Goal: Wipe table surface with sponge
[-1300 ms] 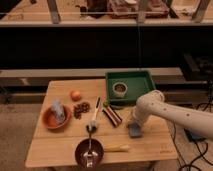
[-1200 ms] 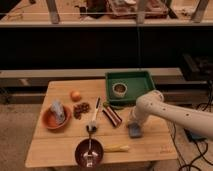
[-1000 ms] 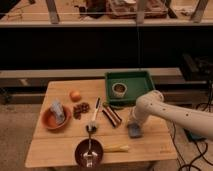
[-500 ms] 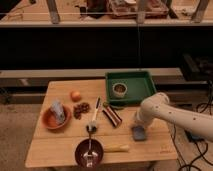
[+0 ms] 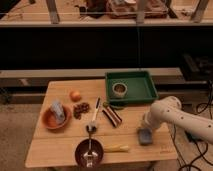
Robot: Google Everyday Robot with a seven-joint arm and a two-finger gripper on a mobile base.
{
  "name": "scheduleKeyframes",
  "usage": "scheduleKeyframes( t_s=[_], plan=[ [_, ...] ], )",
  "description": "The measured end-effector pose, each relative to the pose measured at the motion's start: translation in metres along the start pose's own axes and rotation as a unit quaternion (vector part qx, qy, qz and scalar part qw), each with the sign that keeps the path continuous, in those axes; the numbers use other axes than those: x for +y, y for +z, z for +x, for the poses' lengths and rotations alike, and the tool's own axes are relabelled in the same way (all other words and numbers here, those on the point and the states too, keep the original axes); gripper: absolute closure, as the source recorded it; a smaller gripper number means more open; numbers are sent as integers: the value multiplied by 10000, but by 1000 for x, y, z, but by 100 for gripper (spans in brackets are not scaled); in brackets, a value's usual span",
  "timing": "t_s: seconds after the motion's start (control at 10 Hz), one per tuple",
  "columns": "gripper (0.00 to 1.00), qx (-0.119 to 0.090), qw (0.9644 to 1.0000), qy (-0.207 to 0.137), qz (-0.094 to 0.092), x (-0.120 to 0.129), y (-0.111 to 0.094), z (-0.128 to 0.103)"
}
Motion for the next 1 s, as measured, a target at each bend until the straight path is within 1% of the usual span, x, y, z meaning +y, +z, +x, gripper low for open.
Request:
scheduleKeyframes(
  t_s=[0.1,0.2,0.3,0.5,0.6,0.8,1.0],
  plan=[
    [100,5,10000,13,-6,1,0,0],
    [100,36,9999,123,-47,5,3,3],
    [100,96,9995,268,-94,13,4,8],
    [100,248,9984,456,-225,31,1,21],
    [100,311,9977,542,-257,31,0,29],
    [100,399,9971,565,-317,25,1,45],
    [100,415,9974,505,-318,8,9,63]
  ],
)
